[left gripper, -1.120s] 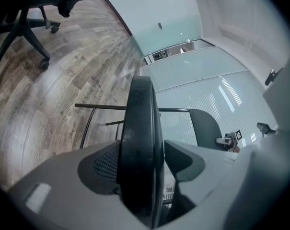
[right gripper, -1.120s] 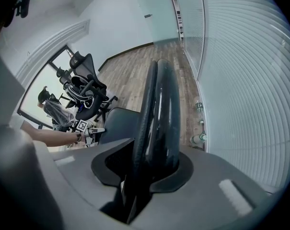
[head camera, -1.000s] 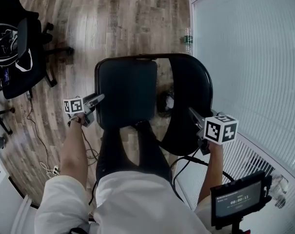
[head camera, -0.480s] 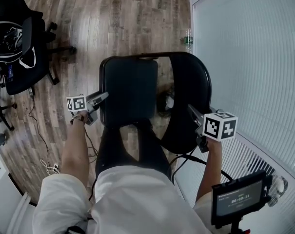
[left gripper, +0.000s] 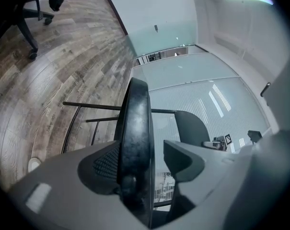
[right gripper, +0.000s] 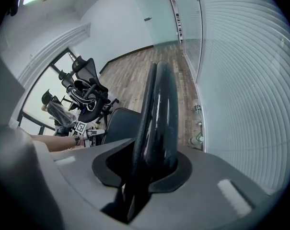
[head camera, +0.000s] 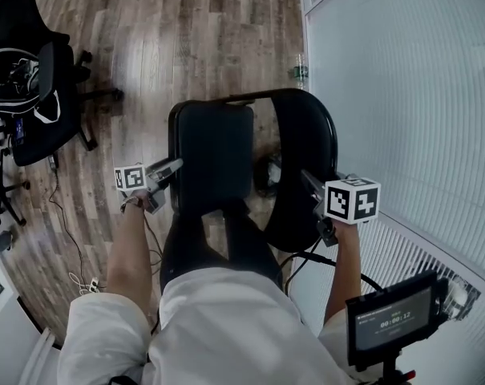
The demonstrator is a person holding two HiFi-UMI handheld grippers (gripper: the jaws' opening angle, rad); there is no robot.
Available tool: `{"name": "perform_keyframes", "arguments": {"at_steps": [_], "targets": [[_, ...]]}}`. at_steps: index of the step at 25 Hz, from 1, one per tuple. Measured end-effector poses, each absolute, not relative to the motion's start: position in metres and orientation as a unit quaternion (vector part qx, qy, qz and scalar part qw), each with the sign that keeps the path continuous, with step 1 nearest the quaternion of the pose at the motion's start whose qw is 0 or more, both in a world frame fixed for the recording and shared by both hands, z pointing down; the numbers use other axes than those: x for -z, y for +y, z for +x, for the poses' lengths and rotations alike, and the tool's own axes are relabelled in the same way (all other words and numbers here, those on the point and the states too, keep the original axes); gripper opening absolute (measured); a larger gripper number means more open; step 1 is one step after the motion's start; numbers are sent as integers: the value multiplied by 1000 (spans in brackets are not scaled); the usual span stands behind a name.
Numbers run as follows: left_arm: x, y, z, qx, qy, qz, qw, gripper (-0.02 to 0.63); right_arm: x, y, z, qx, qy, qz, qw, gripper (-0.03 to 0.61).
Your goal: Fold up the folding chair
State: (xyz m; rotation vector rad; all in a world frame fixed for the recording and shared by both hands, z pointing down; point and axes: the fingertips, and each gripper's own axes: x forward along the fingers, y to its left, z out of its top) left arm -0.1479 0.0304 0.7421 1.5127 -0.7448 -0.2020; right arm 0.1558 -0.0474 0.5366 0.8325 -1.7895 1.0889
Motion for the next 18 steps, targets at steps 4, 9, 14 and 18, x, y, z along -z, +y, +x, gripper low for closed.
{"name": "perform_keyframes", "arguments": {"at_steps": [4,9,14,18], "targets": [[-743,28,-149,90,-334,667,660,255,-542,-51,152,-432,-716,332,435,86],[-739,24,-141,96,-327,666,664,255,-543,-51,144,-432,-717,332,434,87],[-725,18,-122,99,-319,669,664,255,-538,-54,146,-428,-713,339,440,78],[-725,16,-113,105,-319,670,663,253,-543,-55,142,-424,-711,340,446,78]]}}
